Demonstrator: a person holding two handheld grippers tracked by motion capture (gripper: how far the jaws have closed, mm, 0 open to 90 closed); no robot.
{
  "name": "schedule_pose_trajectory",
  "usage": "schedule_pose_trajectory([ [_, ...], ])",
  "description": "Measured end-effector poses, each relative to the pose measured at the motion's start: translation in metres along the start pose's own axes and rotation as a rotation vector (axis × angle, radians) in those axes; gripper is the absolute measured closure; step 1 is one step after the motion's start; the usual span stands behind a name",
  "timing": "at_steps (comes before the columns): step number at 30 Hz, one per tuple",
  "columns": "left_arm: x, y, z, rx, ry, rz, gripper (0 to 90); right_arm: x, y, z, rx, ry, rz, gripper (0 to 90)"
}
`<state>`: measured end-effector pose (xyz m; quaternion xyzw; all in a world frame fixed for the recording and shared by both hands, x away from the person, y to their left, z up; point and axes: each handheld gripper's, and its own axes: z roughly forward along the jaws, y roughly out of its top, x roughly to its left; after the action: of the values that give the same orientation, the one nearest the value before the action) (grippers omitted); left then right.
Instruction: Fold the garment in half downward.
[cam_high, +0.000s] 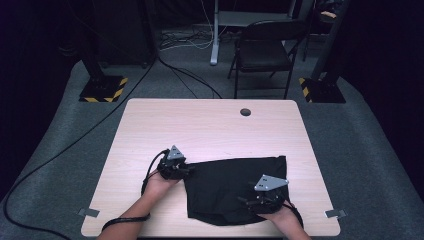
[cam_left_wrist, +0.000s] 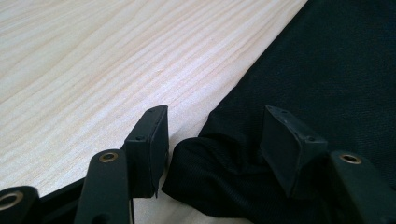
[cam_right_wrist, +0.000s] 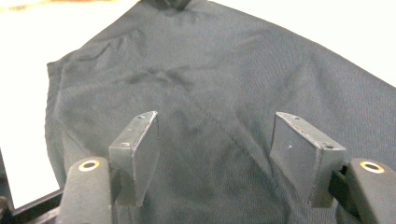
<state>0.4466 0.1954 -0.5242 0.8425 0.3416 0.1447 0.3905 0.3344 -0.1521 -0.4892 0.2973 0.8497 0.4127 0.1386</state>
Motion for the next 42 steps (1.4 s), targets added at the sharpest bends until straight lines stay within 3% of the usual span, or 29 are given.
schedule_pose_trajectory([
  [6,0.000,0.000,0.000,0.001,0.000,0.002,41.5,0.004,0.009,0.003,-0.038,0.013,0.036,31.9],
  [16,0.000,0.000,0.000,-0.001,-0.001,0.000,41.5,0.021,0.024,0.019,-0.057,0.049,0.047,29.8],
  [33,0.000,0.000,0.000,0.000,-0.007,0.002,41.8,0.061,0.042,0.046,-0.054,0.117,-0.026,32.9],
  [42,0.000,0.000,0.000,0.000,-0.006,0.002,41.8,0.072,0.042,0.058,-0.029,0.138,-0.026,33.6],
])
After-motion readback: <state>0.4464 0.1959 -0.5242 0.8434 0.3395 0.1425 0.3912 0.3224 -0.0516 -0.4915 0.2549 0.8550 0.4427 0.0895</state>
